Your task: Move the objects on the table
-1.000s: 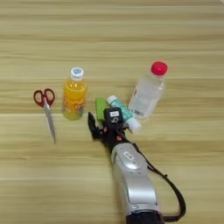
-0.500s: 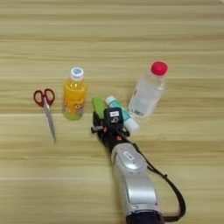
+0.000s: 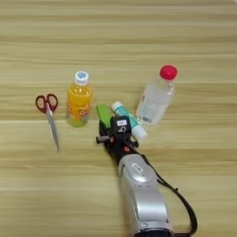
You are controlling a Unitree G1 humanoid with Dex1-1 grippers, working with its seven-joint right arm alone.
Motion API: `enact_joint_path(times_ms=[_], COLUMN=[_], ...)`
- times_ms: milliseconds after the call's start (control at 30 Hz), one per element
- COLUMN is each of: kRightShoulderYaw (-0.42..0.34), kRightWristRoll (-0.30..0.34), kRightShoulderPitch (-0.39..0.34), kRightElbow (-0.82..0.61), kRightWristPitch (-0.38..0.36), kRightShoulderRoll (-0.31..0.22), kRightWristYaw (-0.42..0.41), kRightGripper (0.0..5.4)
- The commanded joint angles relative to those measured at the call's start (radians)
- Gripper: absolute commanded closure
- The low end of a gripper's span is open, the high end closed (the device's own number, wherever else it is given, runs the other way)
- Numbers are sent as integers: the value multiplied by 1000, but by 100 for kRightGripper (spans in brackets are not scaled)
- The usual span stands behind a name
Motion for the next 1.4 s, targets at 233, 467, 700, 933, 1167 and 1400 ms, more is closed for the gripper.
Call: enact_joint_path(times_ms=[233, 467, 700, 933, 1167, 1400], kRightShoulderYaw=[24, 63, 73, 142, 214, 255], kRightWristRoll=[35, 32, 40, 36, 28, 20], kRightShoulderPitch=[85, 168, 230, 346, 388, 341], kRightElbow=[-228, -307, -380, -467, -504, -480], kRightWristPitch=[63, 85, 116, 142, 145, 151], kRightShoulderRoll=[9, 16, 2, -12, -9, -11], kRightWristYaw=[5, 12, 26, 50, 43, 46], kRightGripper=[402, 402, 402, 402, 402, 402])
